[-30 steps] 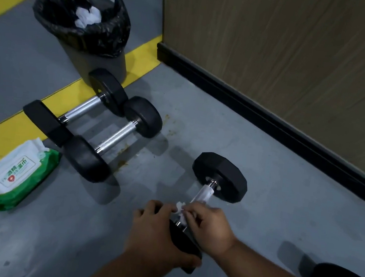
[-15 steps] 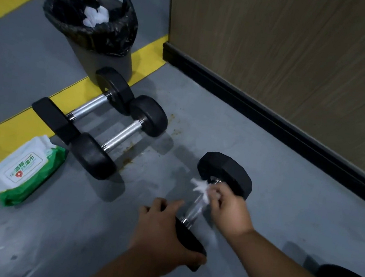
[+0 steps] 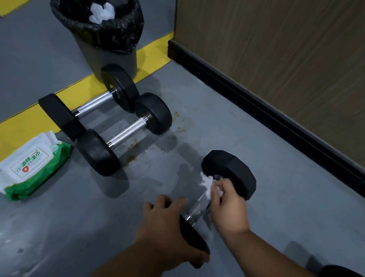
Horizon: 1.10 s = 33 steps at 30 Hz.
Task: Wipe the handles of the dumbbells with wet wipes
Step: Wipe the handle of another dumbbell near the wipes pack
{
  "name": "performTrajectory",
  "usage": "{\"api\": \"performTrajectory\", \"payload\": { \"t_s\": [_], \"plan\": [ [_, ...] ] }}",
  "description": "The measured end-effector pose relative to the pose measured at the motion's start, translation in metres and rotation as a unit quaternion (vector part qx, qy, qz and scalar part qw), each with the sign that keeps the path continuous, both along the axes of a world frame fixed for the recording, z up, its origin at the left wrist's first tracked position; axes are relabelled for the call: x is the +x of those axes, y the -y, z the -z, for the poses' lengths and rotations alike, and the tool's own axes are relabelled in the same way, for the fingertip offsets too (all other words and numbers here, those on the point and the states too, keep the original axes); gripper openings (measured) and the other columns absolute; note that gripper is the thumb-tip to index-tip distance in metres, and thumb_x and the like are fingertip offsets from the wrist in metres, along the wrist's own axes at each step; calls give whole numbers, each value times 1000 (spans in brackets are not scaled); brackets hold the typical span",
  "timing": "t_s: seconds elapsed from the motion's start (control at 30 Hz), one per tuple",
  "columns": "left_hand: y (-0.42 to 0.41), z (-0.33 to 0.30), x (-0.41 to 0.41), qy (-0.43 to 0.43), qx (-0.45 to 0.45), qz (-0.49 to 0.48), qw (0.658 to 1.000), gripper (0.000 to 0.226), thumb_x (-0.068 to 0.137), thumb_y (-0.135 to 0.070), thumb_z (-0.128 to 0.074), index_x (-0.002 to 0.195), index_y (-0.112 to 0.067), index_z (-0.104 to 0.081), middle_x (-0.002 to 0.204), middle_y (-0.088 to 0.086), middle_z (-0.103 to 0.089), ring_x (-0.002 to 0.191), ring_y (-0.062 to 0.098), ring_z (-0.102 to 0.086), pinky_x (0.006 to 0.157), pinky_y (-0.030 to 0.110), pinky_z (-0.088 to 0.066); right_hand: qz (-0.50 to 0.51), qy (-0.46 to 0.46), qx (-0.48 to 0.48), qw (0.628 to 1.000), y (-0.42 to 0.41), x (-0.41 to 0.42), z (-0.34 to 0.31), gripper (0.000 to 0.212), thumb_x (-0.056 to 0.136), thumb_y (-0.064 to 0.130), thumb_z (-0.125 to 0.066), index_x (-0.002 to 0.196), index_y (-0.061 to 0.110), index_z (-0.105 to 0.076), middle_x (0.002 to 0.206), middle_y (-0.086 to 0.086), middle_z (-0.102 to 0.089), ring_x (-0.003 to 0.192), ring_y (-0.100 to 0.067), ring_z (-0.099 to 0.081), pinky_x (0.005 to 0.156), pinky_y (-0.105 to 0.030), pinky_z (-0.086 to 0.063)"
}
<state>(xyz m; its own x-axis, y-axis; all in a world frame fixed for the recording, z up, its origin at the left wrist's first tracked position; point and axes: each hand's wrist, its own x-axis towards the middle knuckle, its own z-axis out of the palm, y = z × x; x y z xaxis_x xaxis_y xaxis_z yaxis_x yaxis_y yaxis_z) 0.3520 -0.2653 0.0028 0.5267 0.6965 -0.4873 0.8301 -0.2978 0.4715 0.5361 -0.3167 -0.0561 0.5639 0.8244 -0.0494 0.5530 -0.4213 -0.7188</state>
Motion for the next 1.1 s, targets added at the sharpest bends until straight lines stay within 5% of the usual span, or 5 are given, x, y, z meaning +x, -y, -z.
{"api": "performTrajectory", "payload": {
  "t_s": [0.13, 0.3, 0.5, 0.83, 1.1],
  "plan": [
    [1, -1, 2, 5, 22, 7, 1000, 121, 28, -82, -70, 140, -54, -32, 119, -16, -34, 110, 13, -34, 104, 31, -41, -220, 33, -6, 975, 23, -10, 2, 16, 94, 38, -55, 90, 23, -59, 64, 6, -61, 55, -13, -60, 52, -31, -51],
    [1, 1, -1, 1, 10, -3, 1000, 122, 29, -84, -72, 139, -59, -26, 117, -18, -31, 111, 13, -30, 100, 34, -47, -42, -5, -35, 998, -7, 14, -1, 33, 95, 30, -63, 71, 25, -41, 54, 5, -52, 49, -10, -52, 53, -31, -44],
    [2, 1, -1, 11, 24, 2, 1000, 122, 32, -85, -71, 142, -57, -27, 117, -17, -31, 111, 14, -30, 99, 32, -46, -126, -4, -64, 990, 9, 4, -7, 19, 95, 34, -64, 113, 27, -60, 84, 5, -71, 75, -14, -70, 66, -27, -53],
    [4, -3, 1, 32, 42, 12, 999, 106, 35, -80, -71, 132, -55, -38, 107, -23, -34, 107, 11, -32, 100, 28, -41, -181, 20, -21, 983, 21, -19, 1, 18, 90, 49, -52, 91, 32, -55, 66, 3, -64, 57, -15, -61, 54, -27, -49],
    [5, 2, -1, 25, 44, -8, 999, 123, 29, -85, -70, 142, -57, -29, 117, -19, -33, 110, 14, -31, 100, 32, -47, -35, 1, 23, 999, 10, -8, 0, 6, 94, 31, -64, 99, 29, -64, 72, 3, -72, 66, -14, -69, 63, -31, -55]
  ]
}}
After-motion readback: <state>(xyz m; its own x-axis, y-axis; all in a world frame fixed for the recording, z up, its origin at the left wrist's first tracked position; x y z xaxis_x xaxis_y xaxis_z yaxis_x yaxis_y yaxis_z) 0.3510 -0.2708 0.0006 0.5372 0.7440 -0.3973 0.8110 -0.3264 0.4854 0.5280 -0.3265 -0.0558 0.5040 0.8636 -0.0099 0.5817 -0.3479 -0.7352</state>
